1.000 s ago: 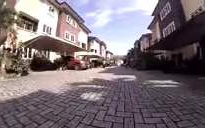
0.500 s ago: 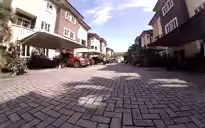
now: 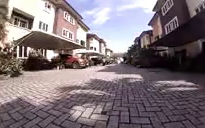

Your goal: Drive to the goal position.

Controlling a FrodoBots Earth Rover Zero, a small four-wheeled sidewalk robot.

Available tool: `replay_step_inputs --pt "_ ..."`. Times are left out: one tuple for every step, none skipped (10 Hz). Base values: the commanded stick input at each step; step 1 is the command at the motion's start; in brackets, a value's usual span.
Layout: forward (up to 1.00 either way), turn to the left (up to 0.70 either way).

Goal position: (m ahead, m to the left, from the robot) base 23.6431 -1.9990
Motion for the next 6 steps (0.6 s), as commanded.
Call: replay_step_inputs --pt "0.69 0.03" --pt "0.69 0.03" --pt "0.69 0.03" --pt "0.69 0.03" --pt "0.69 0.03" --pt "0.69 0.03"
